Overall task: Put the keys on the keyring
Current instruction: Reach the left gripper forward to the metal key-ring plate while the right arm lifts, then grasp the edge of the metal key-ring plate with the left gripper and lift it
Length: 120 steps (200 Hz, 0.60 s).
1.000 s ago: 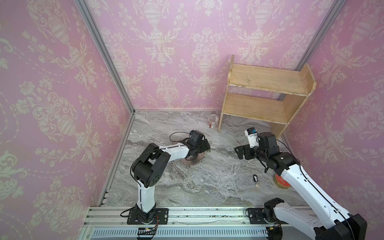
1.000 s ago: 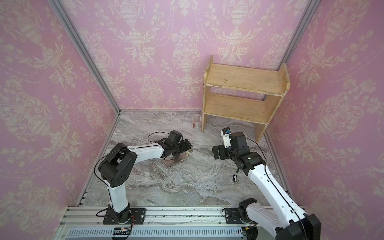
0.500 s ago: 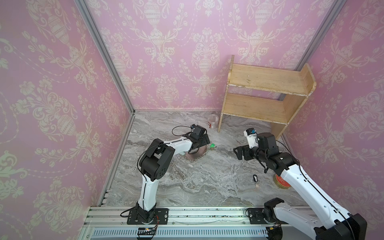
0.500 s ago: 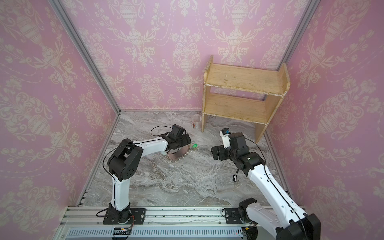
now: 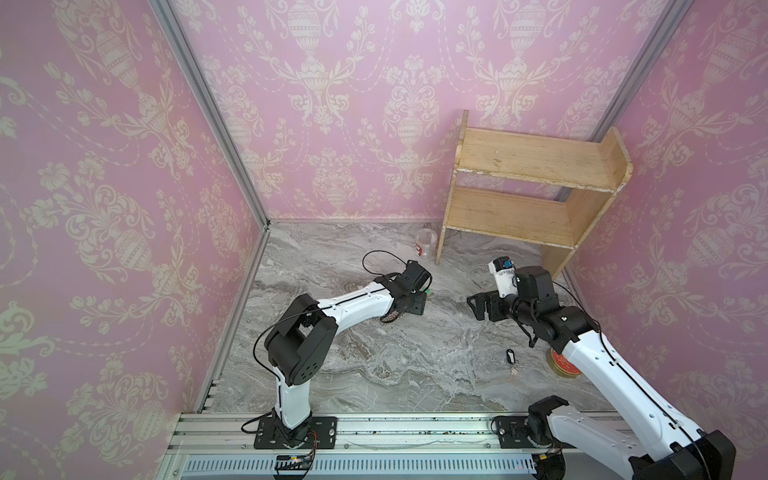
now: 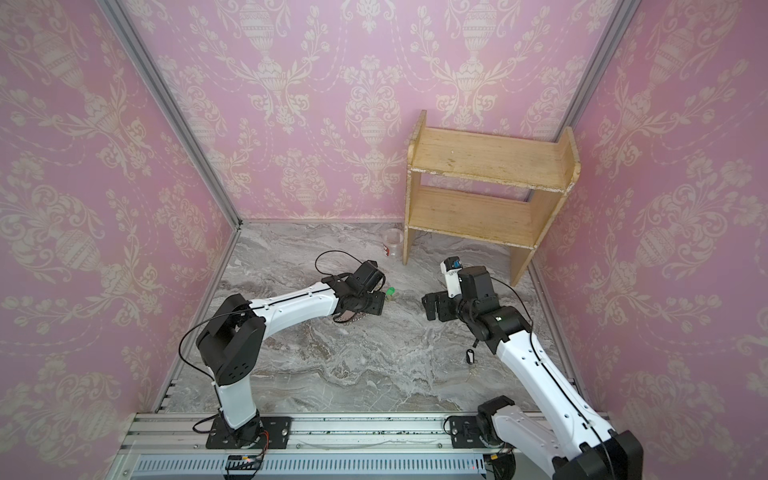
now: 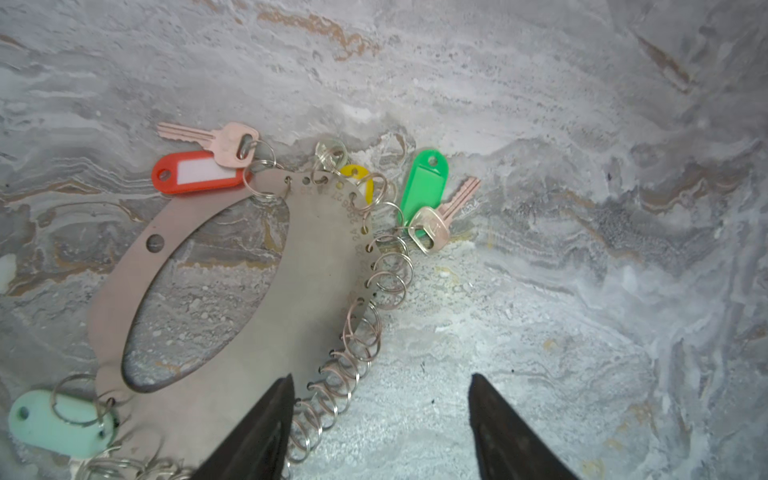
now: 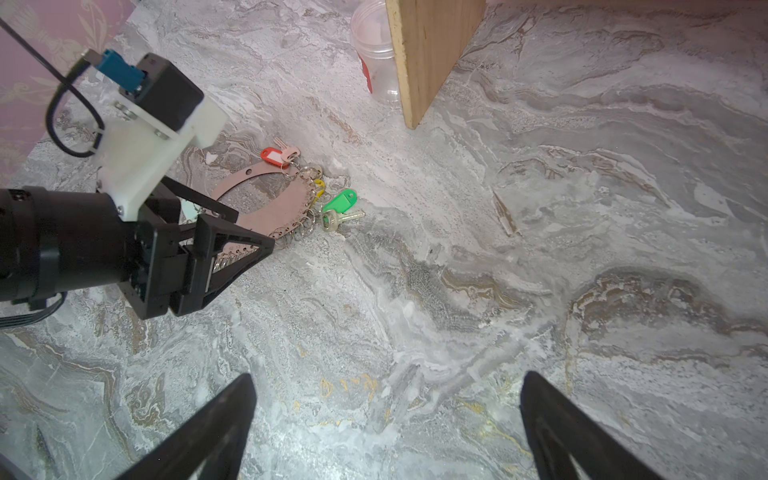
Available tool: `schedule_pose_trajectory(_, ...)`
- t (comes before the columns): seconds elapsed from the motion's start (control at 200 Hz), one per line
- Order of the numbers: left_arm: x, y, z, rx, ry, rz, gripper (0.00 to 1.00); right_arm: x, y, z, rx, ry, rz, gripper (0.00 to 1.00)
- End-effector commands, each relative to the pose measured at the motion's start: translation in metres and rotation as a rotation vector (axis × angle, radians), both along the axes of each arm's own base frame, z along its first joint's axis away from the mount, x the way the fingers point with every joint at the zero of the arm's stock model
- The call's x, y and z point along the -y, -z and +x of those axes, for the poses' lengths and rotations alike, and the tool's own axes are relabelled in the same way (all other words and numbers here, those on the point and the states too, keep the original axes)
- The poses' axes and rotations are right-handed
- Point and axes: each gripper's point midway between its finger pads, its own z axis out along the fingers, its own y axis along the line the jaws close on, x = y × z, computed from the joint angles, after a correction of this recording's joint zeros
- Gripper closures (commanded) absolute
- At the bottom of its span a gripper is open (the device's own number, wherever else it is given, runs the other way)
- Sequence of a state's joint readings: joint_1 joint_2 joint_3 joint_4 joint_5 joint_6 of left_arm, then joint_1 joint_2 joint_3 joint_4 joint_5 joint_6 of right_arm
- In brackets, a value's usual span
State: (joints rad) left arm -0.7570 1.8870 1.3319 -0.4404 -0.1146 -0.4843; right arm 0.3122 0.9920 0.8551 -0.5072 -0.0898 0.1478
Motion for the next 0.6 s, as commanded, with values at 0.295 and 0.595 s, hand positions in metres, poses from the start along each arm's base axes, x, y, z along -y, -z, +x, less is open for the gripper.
schedule_pose_trajectory(0.295,0.018,0.020,0.009,-0.031,-0.059,0.033,0.45,0.006,0.000,-0.007,0.015,0.018,-0.023,0.00)
schedule_pose_trajectory(0.595,0.021,0.028,0.017,-0.009,-0.113,0.102,0.57,0.008,0.000,-0.007,0.024,0.021,-0.035,0.00)
